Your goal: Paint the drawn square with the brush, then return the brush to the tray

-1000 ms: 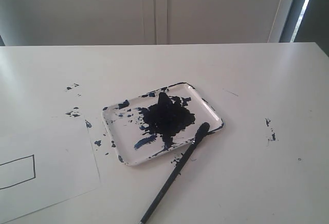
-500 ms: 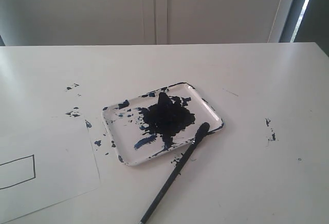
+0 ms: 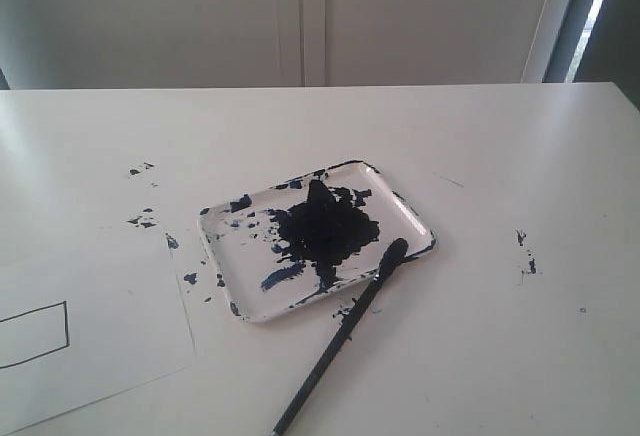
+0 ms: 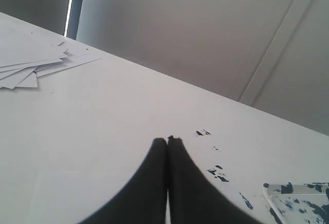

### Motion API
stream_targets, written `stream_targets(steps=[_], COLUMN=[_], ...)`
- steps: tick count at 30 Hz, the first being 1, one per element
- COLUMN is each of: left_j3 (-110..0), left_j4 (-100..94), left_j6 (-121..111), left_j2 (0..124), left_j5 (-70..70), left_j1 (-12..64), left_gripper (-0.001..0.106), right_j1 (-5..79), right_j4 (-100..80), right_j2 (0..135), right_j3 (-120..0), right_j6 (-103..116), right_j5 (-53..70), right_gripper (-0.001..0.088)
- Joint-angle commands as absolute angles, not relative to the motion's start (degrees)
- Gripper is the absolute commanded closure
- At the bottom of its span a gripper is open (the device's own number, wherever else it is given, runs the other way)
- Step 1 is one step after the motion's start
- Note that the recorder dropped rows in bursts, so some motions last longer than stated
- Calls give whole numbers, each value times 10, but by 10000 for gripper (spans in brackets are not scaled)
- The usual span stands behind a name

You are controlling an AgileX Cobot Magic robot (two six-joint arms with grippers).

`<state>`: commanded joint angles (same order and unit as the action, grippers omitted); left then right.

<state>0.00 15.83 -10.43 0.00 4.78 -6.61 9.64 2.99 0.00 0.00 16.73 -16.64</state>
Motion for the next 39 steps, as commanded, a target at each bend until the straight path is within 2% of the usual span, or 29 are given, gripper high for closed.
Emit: stream_targets(steps=[19,27,32,34,36,37,39], left_j3=[0,0,-38,-76,-123,-150,-174], left_j4=[158,163,118,118,120,134,189], left_j6=[-108,-163,-177,-177,-153,-128,-57], left_j2=[0,0,0,0,23,46,75], left_j5=[28,15,0,-24,-82,-117,-149], left_j1=[-66,-66,-66,-66,-66,-66,-66], left_gripper=[1050,1050,1050,1050,1050,1050,1050], right_j1=[96,96,98,98,111,122,138], right_j4=[30,25,-144,-156,-163,-131,-42], right_j2=[0,0,0,2,40,70,107], right_j3=[0,0,-73,-133,-217,-262,-308], right_j6=[178,399,408,408,377,308,179], right_j5=[-133,-129,-113,-48,102,178,240], right_gripper=[868,868,868,868,868,868,868])
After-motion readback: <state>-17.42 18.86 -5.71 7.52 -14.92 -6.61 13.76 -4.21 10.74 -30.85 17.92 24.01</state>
